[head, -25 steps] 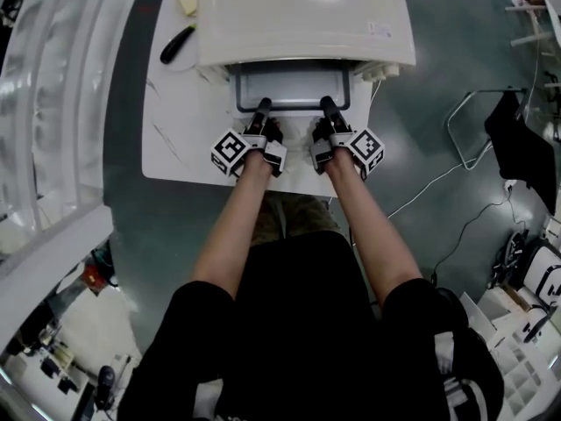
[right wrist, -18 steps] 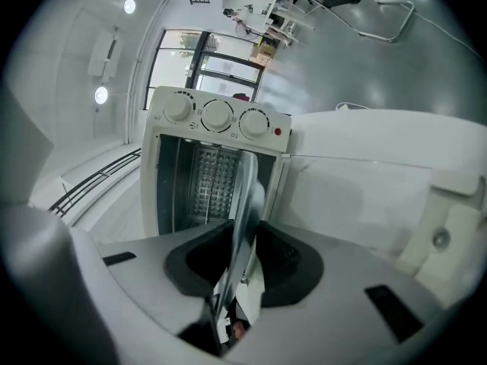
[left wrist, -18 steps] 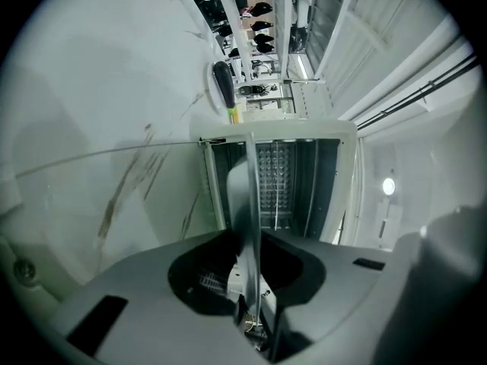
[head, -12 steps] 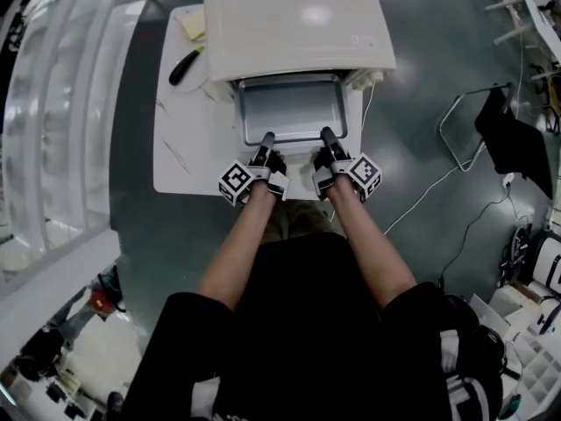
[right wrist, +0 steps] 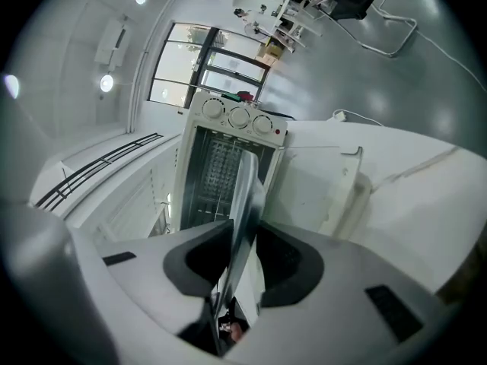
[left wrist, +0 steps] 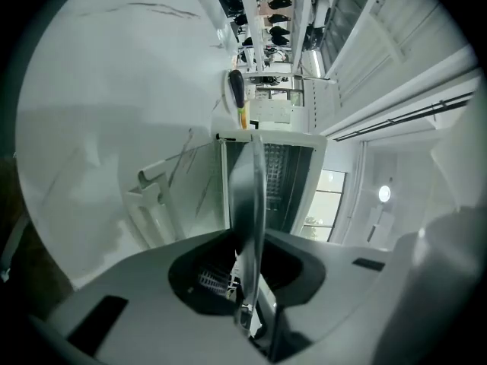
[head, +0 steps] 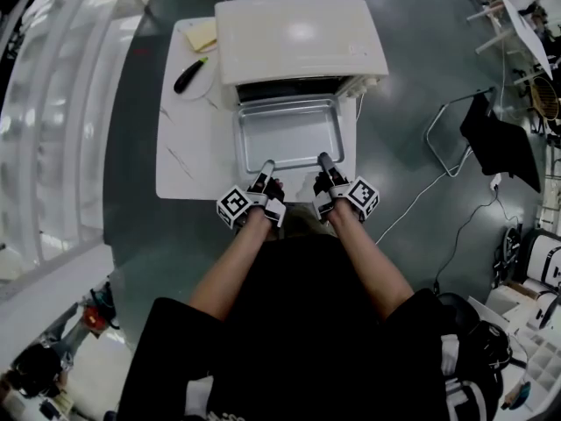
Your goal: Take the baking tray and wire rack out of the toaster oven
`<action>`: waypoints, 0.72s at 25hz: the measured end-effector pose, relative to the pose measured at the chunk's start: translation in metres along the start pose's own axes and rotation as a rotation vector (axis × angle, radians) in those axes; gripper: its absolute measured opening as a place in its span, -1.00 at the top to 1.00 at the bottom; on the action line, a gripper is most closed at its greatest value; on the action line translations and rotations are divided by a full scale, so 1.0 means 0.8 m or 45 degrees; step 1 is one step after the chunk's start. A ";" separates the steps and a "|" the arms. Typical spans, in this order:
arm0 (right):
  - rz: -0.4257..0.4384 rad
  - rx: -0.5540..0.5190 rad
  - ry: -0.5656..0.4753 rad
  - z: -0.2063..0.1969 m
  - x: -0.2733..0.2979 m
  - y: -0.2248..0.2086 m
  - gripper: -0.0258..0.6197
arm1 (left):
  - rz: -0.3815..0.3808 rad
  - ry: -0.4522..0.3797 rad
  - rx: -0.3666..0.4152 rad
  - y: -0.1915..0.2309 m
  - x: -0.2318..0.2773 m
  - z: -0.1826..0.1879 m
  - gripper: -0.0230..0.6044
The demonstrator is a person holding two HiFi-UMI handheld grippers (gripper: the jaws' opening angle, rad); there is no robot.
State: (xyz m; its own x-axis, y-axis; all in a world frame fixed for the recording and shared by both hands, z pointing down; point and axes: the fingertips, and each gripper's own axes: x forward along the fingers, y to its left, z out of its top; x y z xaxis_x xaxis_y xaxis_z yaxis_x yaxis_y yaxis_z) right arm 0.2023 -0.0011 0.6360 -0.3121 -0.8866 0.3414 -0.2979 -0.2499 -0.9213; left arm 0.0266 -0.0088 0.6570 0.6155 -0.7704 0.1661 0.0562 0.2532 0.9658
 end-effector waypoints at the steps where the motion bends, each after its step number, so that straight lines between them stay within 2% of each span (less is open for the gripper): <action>1: 0.008 -0.003 0.005 -0.007 -0.001 0.002 0.59 | -0.001 0.006 0.003 0.001 -0.007 0.002 0.65; 5: 0.016 -0.020 0.034 -0.037 -0.001 0.003 0.59 | 0.007 0.007 0.037 0.008 -0.033 0.018 0.65; 8: -0.005 -0.015 0.068 -0.078 0.005 0.000 0.58 | -0.014 -0.020 0.069 0.010 -0.061 0.046 0.65; 11: 0.000 -0.008 0.126 -0.127 0.019 0.006 0.57 | -0.021 -0.081 0.087 0.006 -0.099 0.081 0.65; 14: 0.033 -0.012 0.193 -0.150 0.033 0.016 0.56 | 0.022 -0.137 0.098 0.005 -0.121 0.099 0.65; 18: 0.039 -0.039 0.269 -0.172 0.048 0.026 0.56 | 0.032 -0.215 0.072 0.005 -0.146 0.116 0.65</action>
State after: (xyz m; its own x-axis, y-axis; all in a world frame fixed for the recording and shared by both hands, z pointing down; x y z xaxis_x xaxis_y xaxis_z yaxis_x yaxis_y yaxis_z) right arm 0.0600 0.0129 0.6553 -0.5024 -0.7916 0.3479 -0.3117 -0.2094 -0.9268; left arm -0.1177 0.0281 0.6601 0.4751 -0.8528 0.2171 -0.0049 0.2441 0.9697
